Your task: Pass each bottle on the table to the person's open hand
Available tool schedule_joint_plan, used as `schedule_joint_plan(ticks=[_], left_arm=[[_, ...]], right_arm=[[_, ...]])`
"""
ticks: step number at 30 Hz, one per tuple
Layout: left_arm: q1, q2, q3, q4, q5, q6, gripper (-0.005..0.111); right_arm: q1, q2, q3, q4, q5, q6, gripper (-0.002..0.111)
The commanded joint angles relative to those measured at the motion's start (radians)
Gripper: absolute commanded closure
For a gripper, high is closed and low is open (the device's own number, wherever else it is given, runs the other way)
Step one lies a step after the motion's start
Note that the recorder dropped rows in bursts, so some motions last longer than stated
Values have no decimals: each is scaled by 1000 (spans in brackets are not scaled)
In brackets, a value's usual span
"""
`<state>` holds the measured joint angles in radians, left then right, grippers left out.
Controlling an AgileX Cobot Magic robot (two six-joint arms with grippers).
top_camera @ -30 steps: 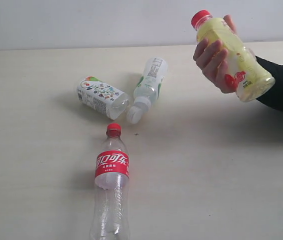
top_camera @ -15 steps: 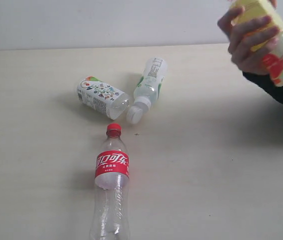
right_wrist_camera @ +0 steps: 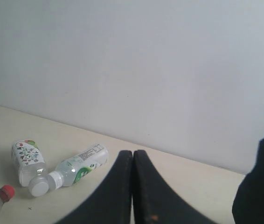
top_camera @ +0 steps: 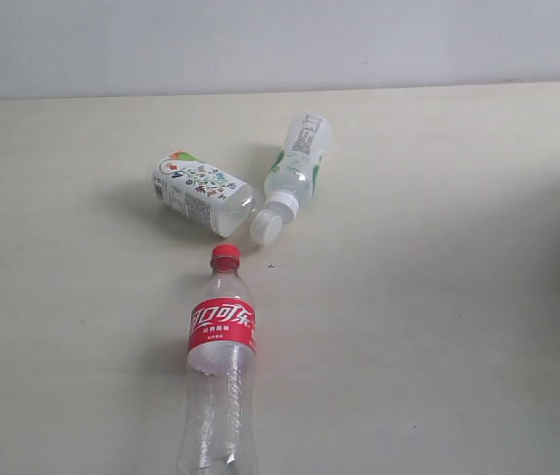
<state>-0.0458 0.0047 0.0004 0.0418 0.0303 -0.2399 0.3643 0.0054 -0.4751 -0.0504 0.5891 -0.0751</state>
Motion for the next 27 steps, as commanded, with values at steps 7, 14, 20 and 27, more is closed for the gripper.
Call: schedule_joint_plan(ticks=[7, 14, 20, 27], left_arm=[[-5, -5, 0, -4, -3, 2, 107], [-5, -5, 0, -4, -3, 2, 107], [-5, -5, 0, -4, -3, 2, 107], [-5, -5, 0, -4, -3, 2, 107]], right_arm=[[-4, -5, 11, -17, -10, -1, 108], [-4, -5, 10, -13, -14, -1, 108], [19, -5, 10, -15, -15, -3, 108], [67, -5, 16, -100, 21, -8, 108]])
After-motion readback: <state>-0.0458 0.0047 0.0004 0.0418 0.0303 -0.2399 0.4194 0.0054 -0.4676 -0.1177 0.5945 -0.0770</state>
